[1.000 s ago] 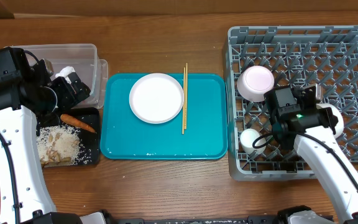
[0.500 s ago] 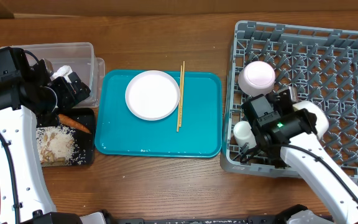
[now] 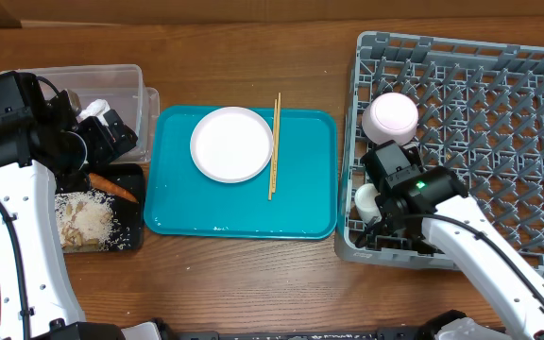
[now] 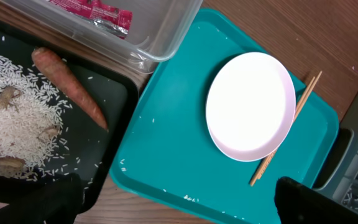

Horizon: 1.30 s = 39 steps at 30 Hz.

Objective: Sort waste into correct bins and load items into the dishwasher

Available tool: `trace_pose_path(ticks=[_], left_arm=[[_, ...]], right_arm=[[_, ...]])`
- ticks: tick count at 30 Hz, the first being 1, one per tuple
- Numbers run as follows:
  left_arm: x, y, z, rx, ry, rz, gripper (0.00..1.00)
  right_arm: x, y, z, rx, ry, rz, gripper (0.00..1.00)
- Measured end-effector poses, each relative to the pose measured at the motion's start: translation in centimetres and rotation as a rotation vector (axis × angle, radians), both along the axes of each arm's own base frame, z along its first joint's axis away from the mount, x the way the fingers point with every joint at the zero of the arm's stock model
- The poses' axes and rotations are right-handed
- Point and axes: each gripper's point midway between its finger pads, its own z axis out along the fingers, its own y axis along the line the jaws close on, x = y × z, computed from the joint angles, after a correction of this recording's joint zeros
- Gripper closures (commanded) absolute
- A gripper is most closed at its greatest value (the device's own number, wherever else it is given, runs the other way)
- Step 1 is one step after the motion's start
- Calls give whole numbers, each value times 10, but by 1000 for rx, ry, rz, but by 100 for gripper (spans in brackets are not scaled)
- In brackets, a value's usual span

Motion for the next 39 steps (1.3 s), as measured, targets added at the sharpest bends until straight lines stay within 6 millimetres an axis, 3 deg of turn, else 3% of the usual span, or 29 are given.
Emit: trace_pose_path(ticks=[3, 7, 11, 12, 13, 14, 16, 19, 22, 27, 30, 39], left_arm=[[0, 0, 0, 0, 0, 0, 0], [0, 0, 0, 0, 0, 0, 0], [0, 0, 0, 0, 0, 0, 0], [0, 0, 0, 0, 0, 0, 0], [0, 0, 0, 0, 0, 0, 0], [0, 0, 0, 0, 1, 0, 0], [0, 0, 0, -1, 1, 0, 0], [0, 0, 0, 0, 0, 0, 0], [0, 0, 0, 0, 0, 0, 0], [0, 0, 0, 0, 0, 0, 0], [0, 0, 0, 0, 0, 0, 0], [0, 0, 0, 0, 0, 0, 0]], right_arm=[[6, 18, 19, 100, -3, 11, 1], [17, 49, 62, 276, -35, 38, 0], [33, 94, 103, 524, -106, 109, 0], [36, 104, 109, 578, -120, 127, 5], [41, 118, 114, 650, -138, 149, 17], [45, 126, 117, 699, -151, 154, 37], [53, 141, 121, 780, -171, 147, 44], [63, 149, 108, 818, -149, 67, 53], [76, 154, 69, 797, -74, -44, 59], [92, 143, 6, 665, 1, -189, 58], [98, 135, -17, 597, 6, -239, 58], [95, 128, -20, 560, 8, -268, 65]])
